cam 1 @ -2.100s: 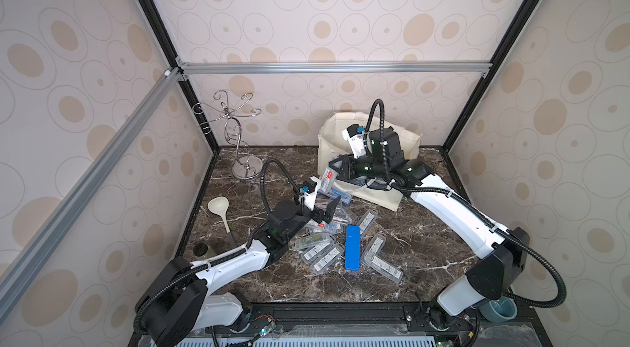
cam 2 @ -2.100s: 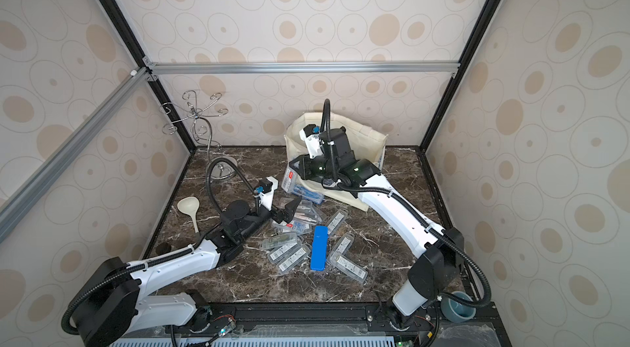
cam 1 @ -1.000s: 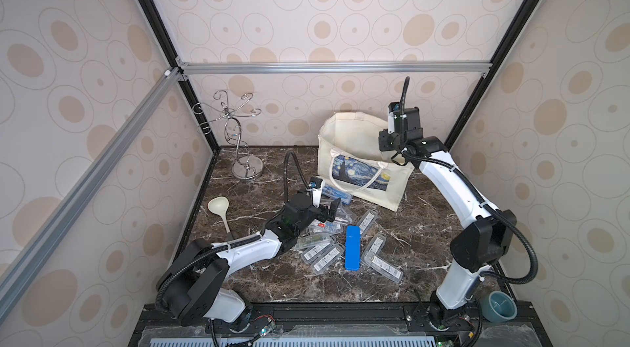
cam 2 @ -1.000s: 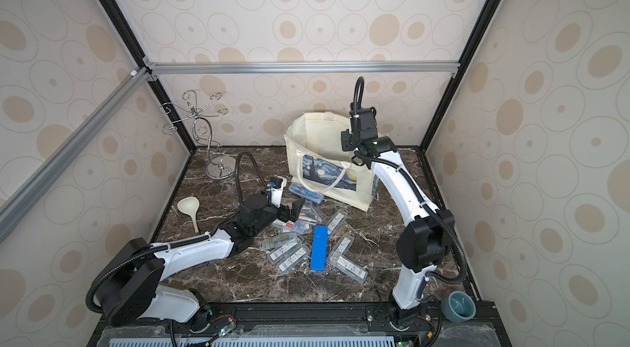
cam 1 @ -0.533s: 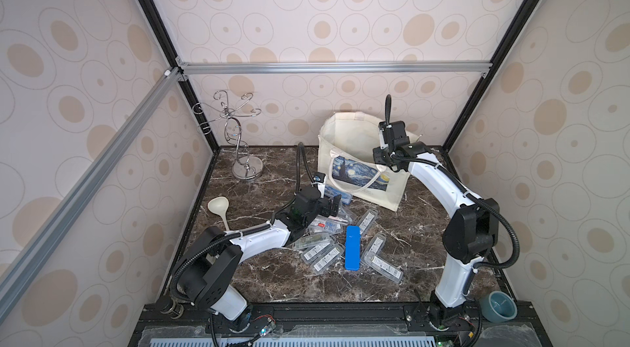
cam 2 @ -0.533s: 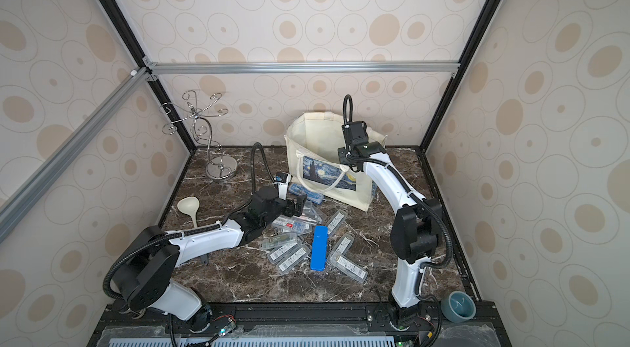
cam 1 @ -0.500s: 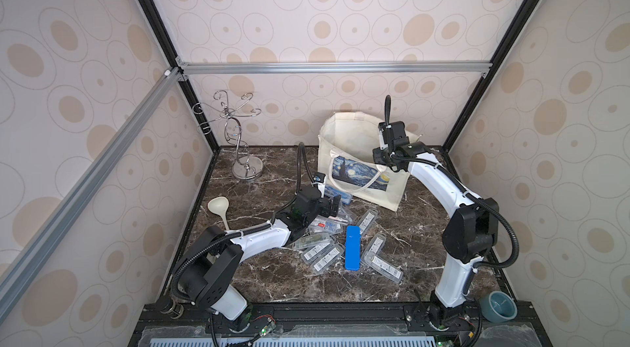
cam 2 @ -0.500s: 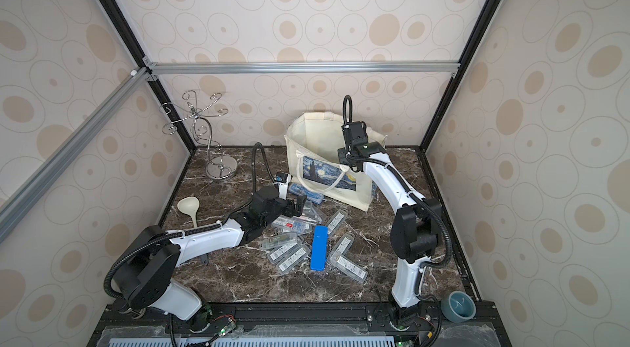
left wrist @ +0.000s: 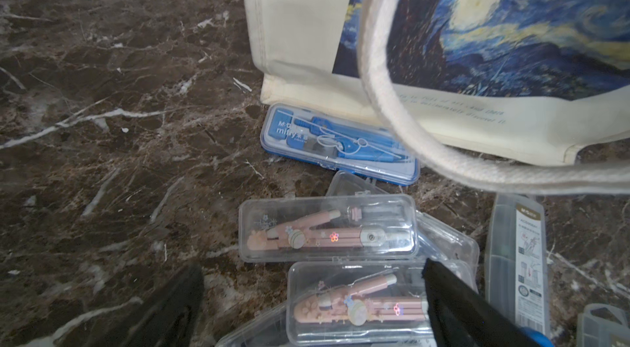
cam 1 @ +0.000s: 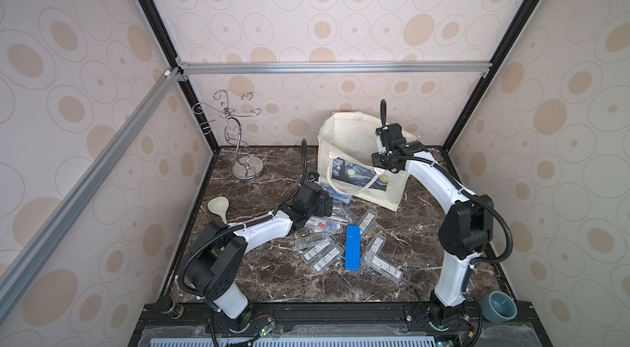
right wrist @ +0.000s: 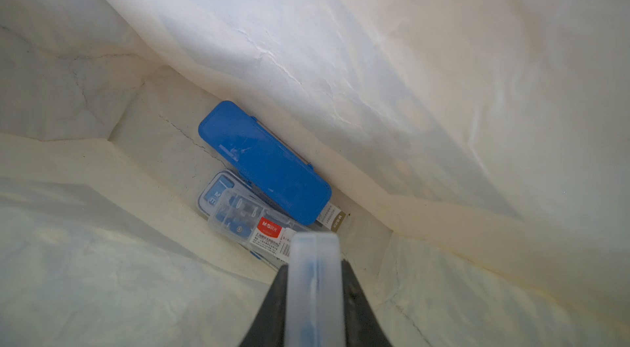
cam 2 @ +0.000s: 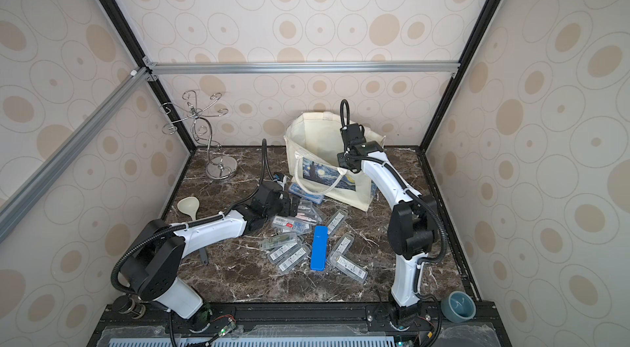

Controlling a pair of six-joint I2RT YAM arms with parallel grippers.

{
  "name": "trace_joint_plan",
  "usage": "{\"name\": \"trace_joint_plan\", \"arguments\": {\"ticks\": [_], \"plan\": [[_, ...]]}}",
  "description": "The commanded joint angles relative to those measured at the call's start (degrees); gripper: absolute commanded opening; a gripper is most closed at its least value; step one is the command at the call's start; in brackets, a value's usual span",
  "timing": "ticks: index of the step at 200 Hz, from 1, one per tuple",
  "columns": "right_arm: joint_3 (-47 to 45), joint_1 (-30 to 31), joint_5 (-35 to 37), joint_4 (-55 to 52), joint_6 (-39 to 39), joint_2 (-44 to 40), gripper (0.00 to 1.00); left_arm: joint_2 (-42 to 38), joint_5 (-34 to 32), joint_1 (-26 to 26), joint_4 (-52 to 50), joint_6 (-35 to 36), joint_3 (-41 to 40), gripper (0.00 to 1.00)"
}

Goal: Put the compass set into the canvas bag
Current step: Place the compass set in the canvas bag, then pick up the compass set at the center of the board.

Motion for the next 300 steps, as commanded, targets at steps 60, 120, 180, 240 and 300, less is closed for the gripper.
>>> {"name": "trace_joint_plan", "arguments": {"ticks": [60,120,180,240,300], "plan": [[4.5,0.0,-2.1,-1.5,-0.8,-1.8,0.47,-1.5,-2.1,0.4,-7.4,-0.6,2.8,1.00],[1.2,0.1,-7.1,2.0,-1.8,-9.0,0.53,-1.6,-5.3,0.5,-13.9,4.9,4.2,1.00],[-5.9,0.1,-12.3,5.3,-2.8,-20.9,0.57,-3.9,-3.3,0.5,-14.3,5.9,1.7,1.00],[-16.6,1.2,-22.9,5.9,1.0,-33.3,0.67,-9.0,0.5,0.5,-10.2,6.9,-2.9,1.00],[-28.6,6.8,-25.2,3.8,5.5,-44.8,0.71,-12.1,7.1,0.4,2.8,5.0,-8.0,1.00]]}}
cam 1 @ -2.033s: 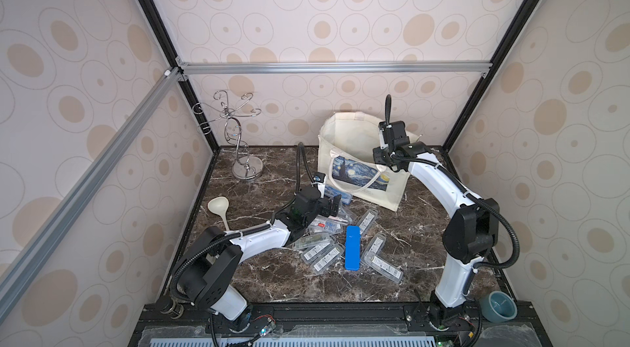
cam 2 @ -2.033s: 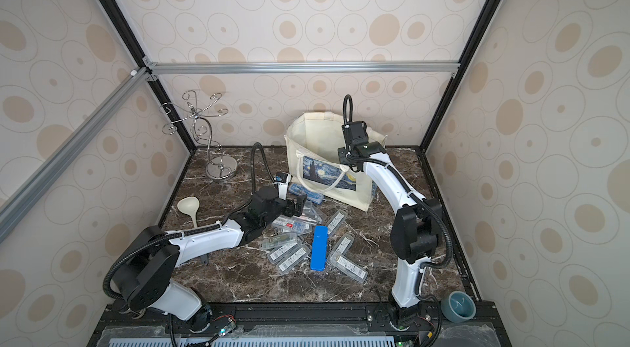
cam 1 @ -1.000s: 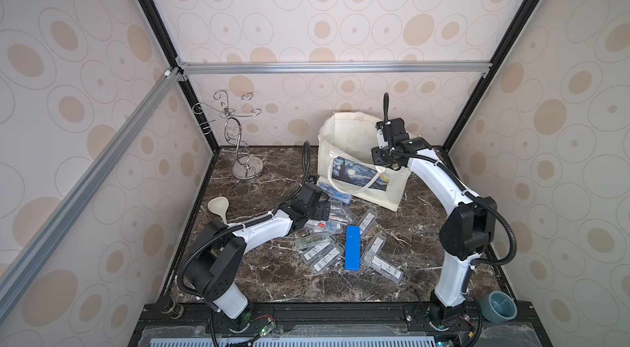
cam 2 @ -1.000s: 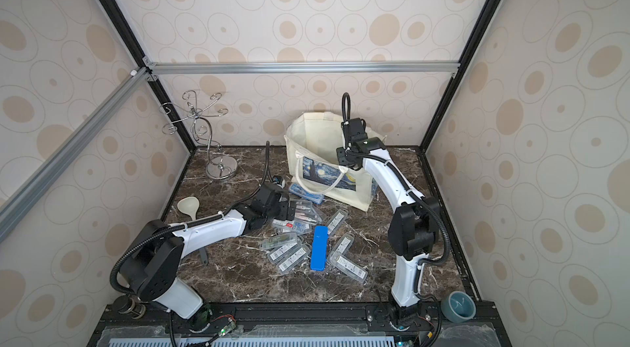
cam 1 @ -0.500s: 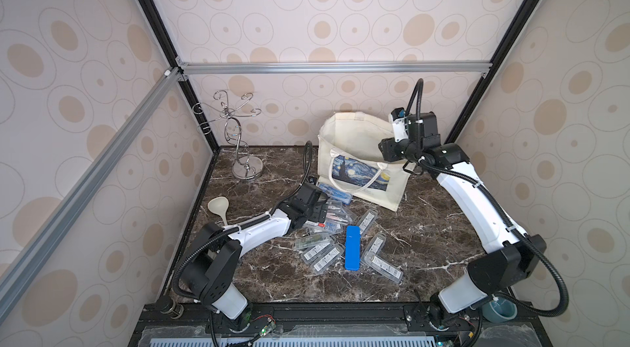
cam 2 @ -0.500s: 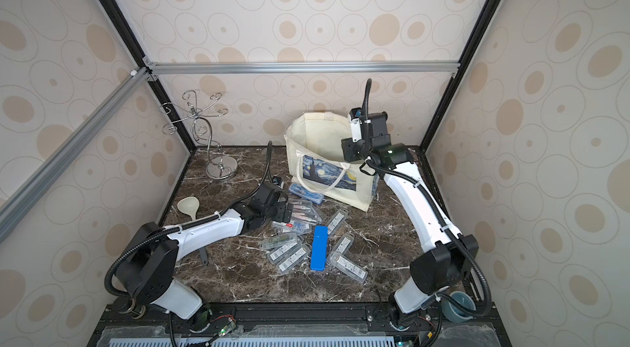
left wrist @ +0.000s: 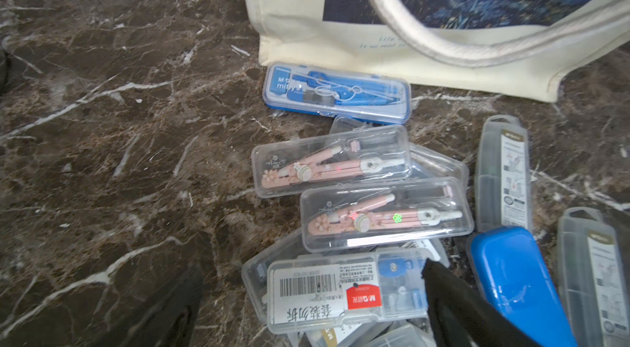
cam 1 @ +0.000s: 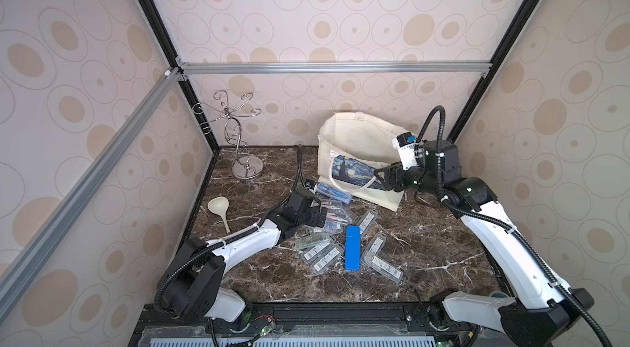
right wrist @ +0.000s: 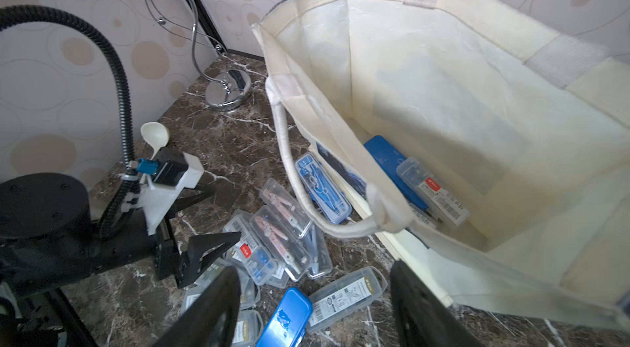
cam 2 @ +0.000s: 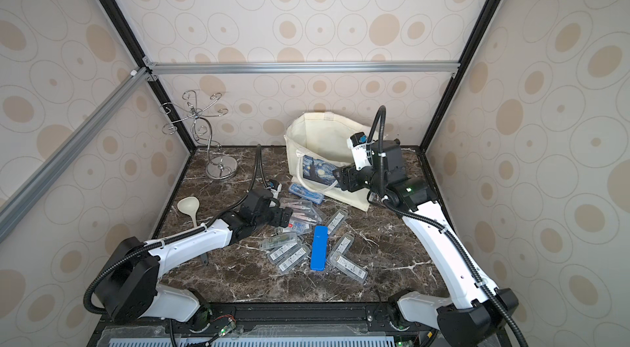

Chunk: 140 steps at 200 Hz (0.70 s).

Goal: Put the compass set into the canvas bag
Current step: Pick up the compass set at the center of the board.

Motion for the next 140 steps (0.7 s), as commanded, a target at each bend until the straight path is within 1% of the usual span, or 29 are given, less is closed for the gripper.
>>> {"name": "trace_joint_plan", "arguments": {"ticks": [1,24,50,69,102,125,140], "plan": [[-2.9,2.3,-1.7,-2.3,2.5,-3.3,0.71,-1.6,3.2,0.4,7.3,-0.6,-1.3,1.00],[-5.7,4.0,-0.3,-8.1,5.6,-4.8,0.71,-1.9,4.2,0.4,11.5,-1.3,-2.8,1.00],[-9.4,4.9,5.5,-16.1,11.6,-5.1,0.70,-2.4,3.9,0.3,16.2,-1.3,-4.8,1.00],[-13.4,5.7,5.9,-20.2,15.4,-6.0,0.69,-2.9,3.7,0.3,20.4,-0.9,-5.9,1.00],[-23.5,8.7,5.6,-19.0,21.9,-11.1,0.70,-4.1,4.3,0.4,24.9,-1.0,-8.1,1.00],[-28.5,12.1,6.2,-18.1,24.9,-14.3,0.73,-4.3,5.0,0.4,26.9,-0.9,-9.0,1.00],[-31.6,14.8,7.4,-17.1,26.7,-15.6,0.77,-4.0,5.4,0.4,27.3,-0.9,-9.1,1.00]]}}
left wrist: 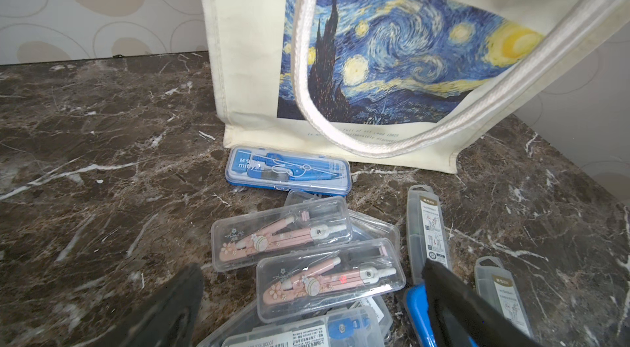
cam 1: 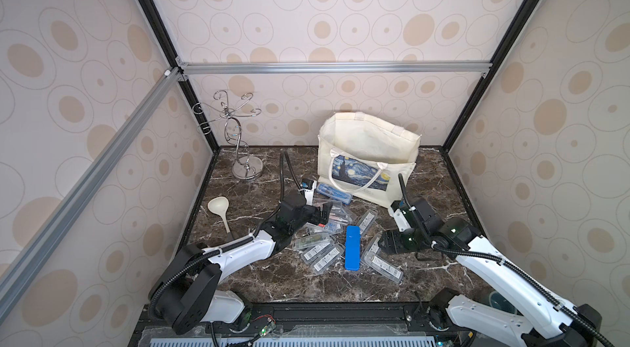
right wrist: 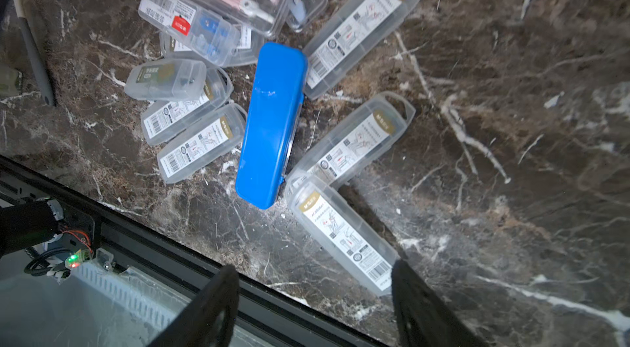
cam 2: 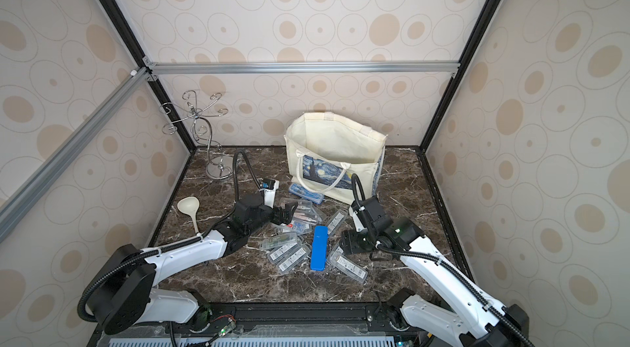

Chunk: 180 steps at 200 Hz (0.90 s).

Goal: Put the compass set into the canvas bag
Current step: Pick up the compass set at the center of the board.

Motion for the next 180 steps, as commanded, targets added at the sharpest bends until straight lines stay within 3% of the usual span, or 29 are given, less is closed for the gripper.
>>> {"name": "trace_joint_plan", "arguments": {"ticks": [1,44,96,180], "plan": [[-3.6,3.5,2.1,0.3,5.4,-2.4,0.77,-0.6,1.1,0.4,4.1,-0.3,-0.2,1.00],[-10.1,10.2,7.2,5.0,9.8,-0.1,0.84,-0.2,2.4,0.3,4.2,-1.0,-0.2,1.00],[-9.9,16.9,17.1,7.8,9.2,7.3,0.91,-1.2,1.9,0.4,4.5,-0.9,-1.4,1.00],[-9.5,17.5,18.4,9.7,7.3,15.5,0.92,-1.0,1.1,0.4,3.1,0.3,-1.1,1.00]]}}
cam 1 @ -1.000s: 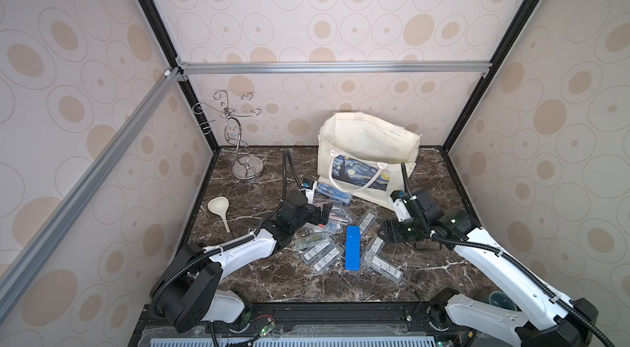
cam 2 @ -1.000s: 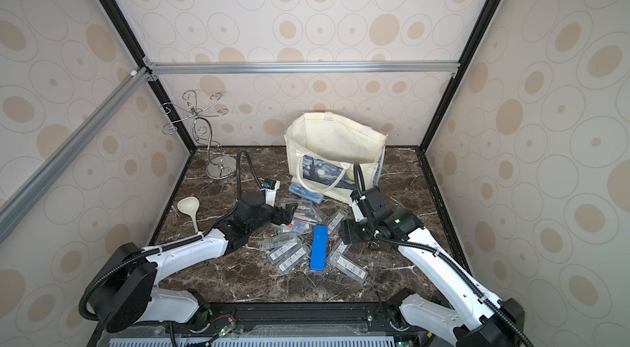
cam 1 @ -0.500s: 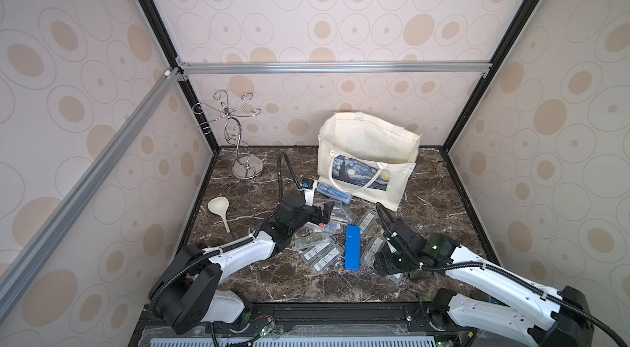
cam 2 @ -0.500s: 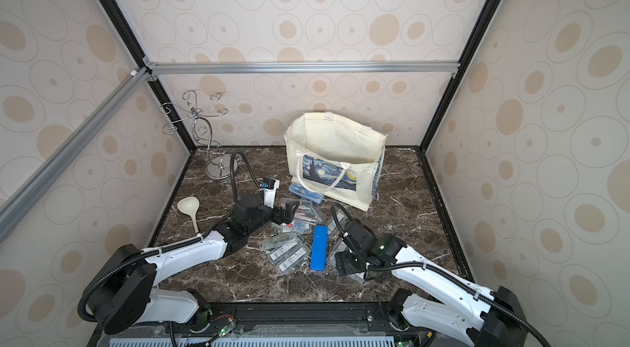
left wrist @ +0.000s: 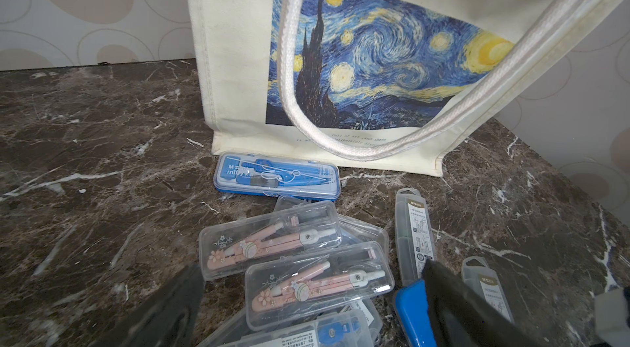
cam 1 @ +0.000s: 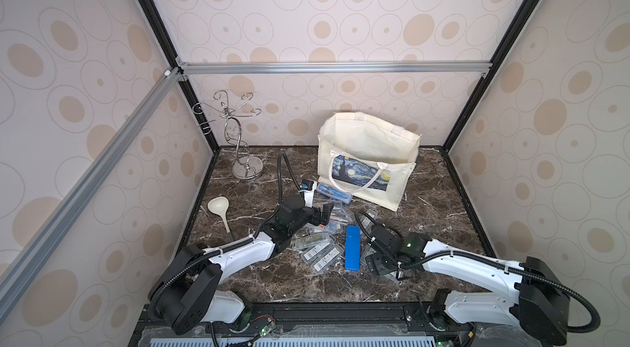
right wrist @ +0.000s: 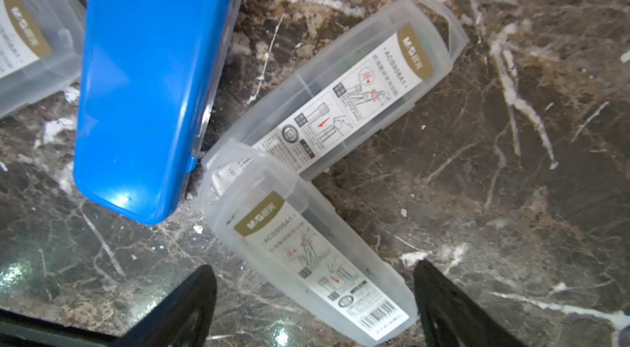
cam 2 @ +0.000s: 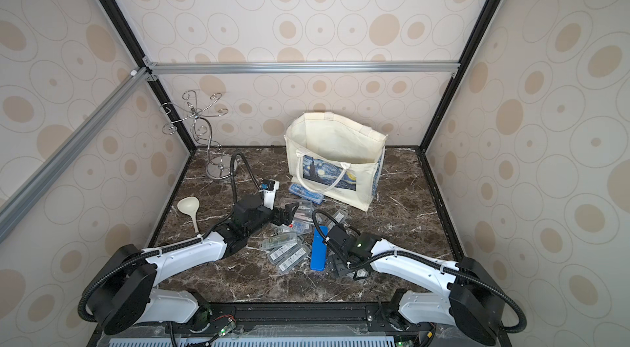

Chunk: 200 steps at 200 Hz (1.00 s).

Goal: Put the compass set into the canvas bag
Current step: Pick up the compass set at the center of the board.

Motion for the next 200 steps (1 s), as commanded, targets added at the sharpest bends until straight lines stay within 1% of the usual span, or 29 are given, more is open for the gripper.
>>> {"name": "trace_joint_plan", "arguments": {"ticks": [1,64,122,190,200], "plan": [[0.5,0.3,1.4,0.2,0.4,1.0,0.92,-0.8,-0.5,0.4,0.2,0.7,0.2,1.00],[-1.6,0.3,-1.4,3.2,0.5,3.9,0.91,-0.2,-0.4,0.3,-0.4,1.0,1.0,1.00],[-3.9,-0.1,-1.8,5.5,1.6,4.9,0.89,0.3,-0.2,0.3,-0.3,0.7,1.1,1.00],[-6.0,-2.1,-3.1,8.8,0.7,5.4,0.78,0.2,-0.4,0.3,-0.7,0.6,1.1,1.00],[-6.0,-2.5,-2.9,8.8,0.8,5.1,0.74,0.1,-0.4,0.4,-0.6,0.5,1.1,1.00]]}}
